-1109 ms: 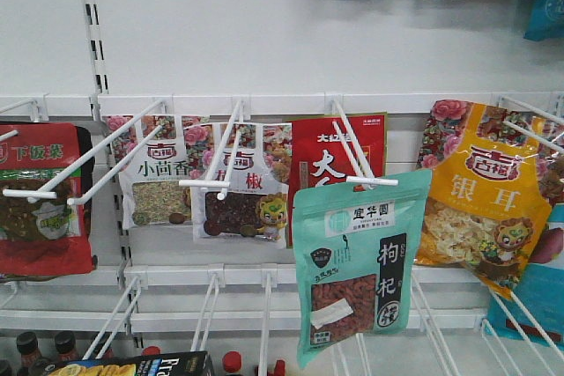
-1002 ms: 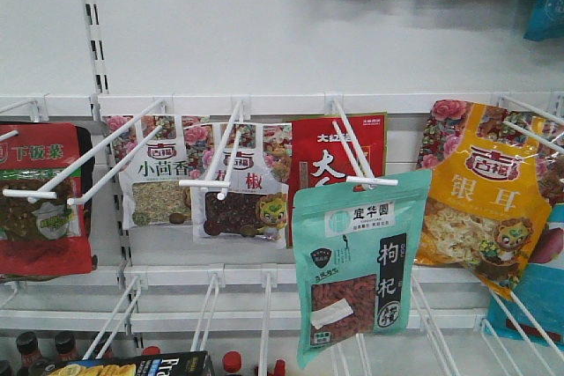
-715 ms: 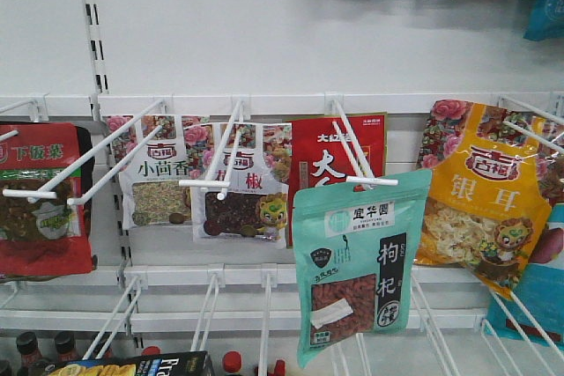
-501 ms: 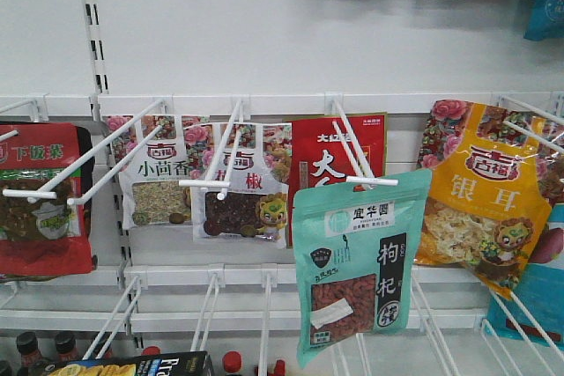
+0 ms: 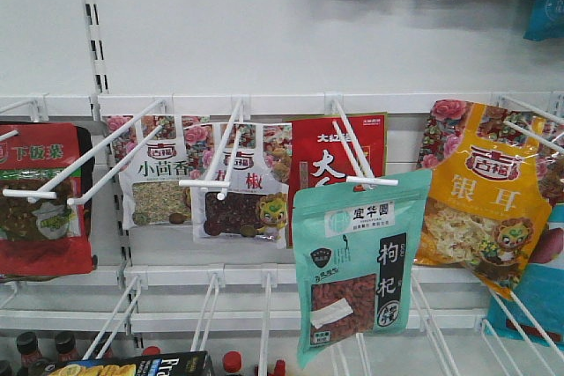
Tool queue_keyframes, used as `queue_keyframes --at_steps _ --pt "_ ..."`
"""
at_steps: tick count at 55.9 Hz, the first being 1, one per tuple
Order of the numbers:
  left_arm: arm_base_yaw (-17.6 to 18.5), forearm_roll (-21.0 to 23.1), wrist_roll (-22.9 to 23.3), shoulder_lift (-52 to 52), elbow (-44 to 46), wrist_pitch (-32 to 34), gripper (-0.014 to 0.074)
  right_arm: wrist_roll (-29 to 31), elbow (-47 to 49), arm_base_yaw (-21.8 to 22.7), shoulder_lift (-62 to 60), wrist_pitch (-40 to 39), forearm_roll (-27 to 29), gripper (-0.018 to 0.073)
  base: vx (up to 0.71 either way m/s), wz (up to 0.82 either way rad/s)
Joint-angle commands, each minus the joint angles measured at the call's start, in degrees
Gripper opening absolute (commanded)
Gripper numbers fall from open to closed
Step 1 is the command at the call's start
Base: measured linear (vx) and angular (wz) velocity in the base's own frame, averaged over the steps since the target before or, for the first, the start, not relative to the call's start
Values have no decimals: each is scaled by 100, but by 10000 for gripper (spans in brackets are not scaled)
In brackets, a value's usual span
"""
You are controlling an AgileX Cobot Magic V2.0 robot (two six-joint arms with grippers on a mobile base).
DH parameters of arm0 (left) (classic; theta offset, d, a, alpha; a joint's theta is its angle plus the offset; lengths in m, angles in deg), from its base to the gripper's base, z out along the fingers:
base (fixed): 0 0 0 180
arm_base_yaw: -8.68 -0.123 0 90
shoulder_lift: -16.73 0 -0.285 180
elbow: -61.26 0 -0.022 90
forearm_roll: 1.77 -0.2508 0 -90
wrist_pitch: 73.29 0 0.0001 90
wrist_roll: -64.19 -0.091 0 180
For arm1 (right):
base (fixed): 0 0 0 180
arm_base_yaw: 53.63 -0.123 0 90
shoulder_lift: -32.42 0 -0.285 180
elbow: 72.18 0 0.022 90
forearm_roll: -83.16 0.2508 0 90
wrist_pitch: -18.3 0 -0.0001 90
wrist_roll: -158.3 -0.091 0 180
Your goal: Pick snacks and fruit into basket
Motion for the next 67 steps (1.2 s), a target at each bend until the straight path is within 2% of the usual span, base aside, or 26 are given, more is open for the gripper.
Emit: queue_keyframes --at_steps 1,5,10,22,28,36,45,52,57,63,67 --pt "-14 0 50 -92 -18 868 -8 37 -37 25 -68 -762 89 -8 0 0" --pt "-14 0 50 -88 -2 1169 -8 0 20 25 -67 -910 198 -8 0 0" --pt "-14 0 61 -88 319 1366 -8 -31 467 25 -67 -623 364 -8 0 0" --pt "-14 0 24 482 2489 -62 -8 0 2536 25 585 1018 220 -7 0 0" --pt "-14 0 -104 1200 3156 -432 -8 39 3031 25 1238 1152 230 -7 0 0" --pt "-14 0 -104 2092 3238 -153 -6 39 3135 25 2063 922 266 -4 0 0" --pt "-14 0 -104 2838 3238 -351 18 39 3129 25 2712 962 266 36 0 0" --pt "-14 0 -104 3149 3238 -583 101 39 3120 25 2958 965 261 133 0 0" --pt "-14 0 -104 3328 3238 -535 201 44 3113 25 3091 960 261 231 0 0" --pt "-14 0 -104 3468 3238 -594 364 44 3113 25 3186 947 261 380 0 0" --pt "-14 0 -104 3501 3238 -601 430 64 3113 25 3186 965 261 447 0 0"
